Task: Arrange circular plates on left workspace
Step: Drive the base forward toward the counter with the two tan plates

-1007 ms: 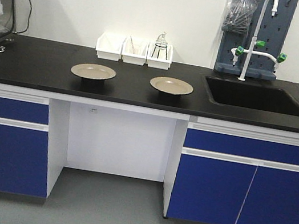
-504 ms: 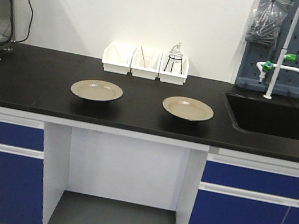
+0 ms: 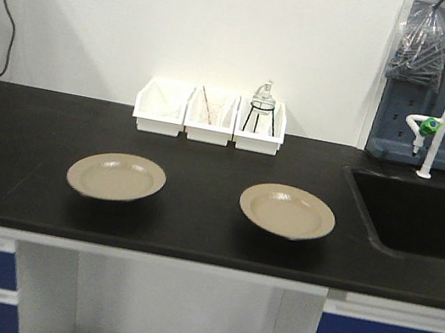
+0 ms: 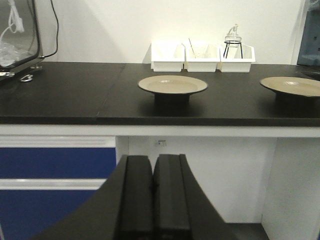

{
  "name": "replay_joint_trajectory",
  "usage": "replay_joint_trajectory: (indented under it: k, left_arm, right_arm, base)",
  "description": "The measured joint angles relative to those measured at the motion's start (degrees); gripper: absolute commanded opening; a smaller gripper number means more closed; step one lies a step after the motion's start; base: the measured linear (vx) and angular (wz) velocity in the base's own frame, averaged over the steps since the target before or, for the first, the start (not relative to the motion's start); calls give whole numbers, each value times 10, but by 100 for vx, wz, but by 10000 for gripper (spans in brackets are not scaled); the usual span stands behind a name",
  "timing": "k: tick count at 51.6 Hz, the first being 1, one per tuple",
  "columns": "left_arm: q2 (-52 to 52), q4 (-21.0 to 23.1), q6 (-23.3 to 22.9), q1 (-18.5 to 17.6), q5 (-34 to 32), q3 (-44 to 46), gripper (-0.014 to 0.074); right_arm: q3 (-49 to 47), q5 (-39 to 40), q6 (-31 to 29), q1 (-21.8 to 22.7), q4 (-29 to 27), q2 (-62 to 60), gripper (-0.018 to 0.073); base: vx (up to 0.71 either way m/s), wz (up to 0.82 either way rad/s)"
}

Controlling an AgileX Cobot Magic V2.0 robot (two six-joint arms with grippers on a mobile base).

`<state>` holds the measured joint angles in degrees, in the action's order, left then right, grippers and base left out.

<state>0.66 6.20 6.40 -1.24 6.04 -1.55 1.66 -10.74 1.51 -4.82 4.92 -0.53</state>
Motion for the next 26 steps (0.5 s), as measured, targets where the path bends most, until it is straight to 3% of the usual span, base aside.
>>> replay_joint_trajectory:
  k: [26]
  left_arm:
    - [0, 0, 0, 0, 0, 0, 2]
  right_arm:
    - [0, 0, 0, 0, 0, 0, -2]
  base:
    - [50, -3]
